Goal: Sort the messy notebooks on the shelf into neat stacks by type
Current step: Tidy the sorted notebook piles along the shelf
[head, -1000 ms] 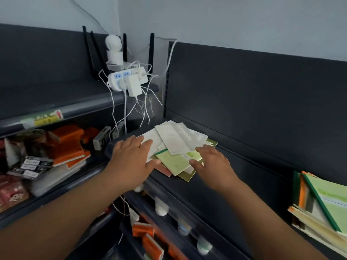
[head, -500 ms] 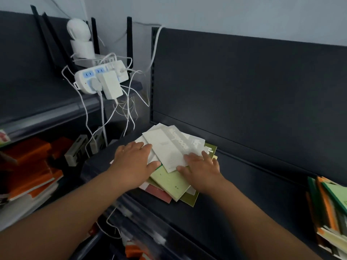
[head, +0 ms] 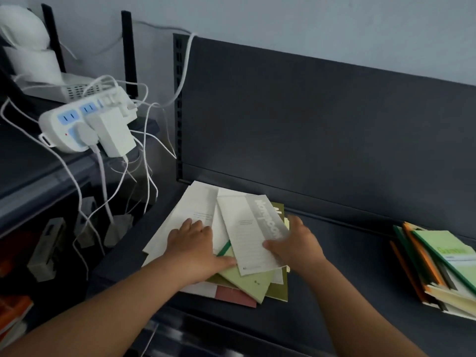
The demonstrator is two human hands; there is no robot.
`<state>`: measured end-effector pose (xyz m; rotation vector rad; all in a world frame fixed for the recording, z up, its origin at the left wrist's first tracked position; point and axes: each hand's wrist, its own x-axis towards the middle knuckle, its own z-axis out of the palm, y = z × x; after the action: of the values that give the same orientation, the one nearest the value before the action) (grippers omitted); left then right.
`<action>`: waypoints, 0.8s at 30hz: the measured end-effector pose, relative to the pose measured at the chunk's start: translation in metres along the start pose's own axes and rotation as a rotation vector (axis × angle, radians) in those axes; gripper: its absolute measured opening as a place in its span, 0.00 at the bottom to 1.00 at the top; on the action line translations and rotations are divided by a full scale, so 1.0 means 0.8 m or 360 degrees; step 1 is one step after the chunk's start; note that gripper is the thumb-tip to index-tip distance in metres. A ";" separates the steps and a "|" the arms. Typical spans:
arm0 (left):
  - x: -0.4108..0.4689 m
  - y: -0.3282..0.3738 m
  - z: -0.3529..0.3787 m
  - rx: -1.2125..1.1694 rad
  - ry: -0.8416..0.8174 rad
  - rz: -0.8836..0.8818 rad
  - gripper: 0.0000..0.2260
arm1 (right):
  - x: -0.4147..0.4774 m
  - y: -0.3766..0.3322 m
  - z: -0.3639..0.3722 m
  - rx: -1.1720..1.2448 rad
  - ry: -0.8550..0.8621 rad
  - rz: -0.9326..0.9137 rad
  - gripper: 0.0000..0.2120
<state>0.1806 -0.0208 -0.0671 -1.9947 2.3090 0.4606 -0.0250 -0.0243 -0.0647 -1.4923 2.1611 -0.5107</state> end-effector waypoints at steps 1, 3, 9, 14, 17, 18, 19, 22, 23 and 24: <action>0.003 -0.001 0.001 -0.0049 0.0005 0.0022 0.41 | -0.004 0.005 -0.003 0.0080 0.0020 0.0062 0.41; 0.011 -0.004 0.002 -0.0202 0.0061 0.0081 0.32 | -0.014 0.018 -0.010 0.0214 0.0087 0.0190 0.40; 0.022 0.006 -0.001 -0.0552 0.0183 0.0011 0.22 | -0.038 0.053 -0.011 0.0490 0.0242 0.0401 0.22; 0.030 0.008 0.001 -0.0911 0.0113 0.0022 0.17 | -0.062 0.050 -0.005 0.0748 0.0272 0.0440 0.14; 0.031 0.013 -0.009 -0.1019 0.0041 -0.0046 0.18 | -0.070 0.045 -0.005 0.0735 0.0305 0.0438 0.15; 0.030 0.016 -0.012 -0.1001 0.0046 -0.0066 0.18 | -0.072 0.043 -0.005 0.0732 0.0313 0.0435 0.16; 0.029 0.017 -0.013 -0.0944 0.0077 -0.0079 0.19 | -0.074 0.040 -0.005 0.0732 0.0319 0.0428 0.16; 0.030 0.018 -0.015 -0.0899 0.0120 -0.0069 0.23 | -0.078 0.033 0.002 0.0730 0.0275 0.0420 0.15; 0.031 0.018 -0.016 -0.0955 0.0094 -0.0063 0.24 | -0.080 0.029 0.005 0.0726 0.0248 0.0413 0.14; 0.030 0.017 -0.019 -0.1024 0.0061 -0.0065 0.25 | -0.080 0.026 0.008 0.0708 0.0224 0.0400 0.14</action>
<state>0.1656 -0.0462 -0.0560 -2.2933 2.3298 1.3101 -0.0176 0.0429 -0.0709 -0.9568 2.1157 -0.9535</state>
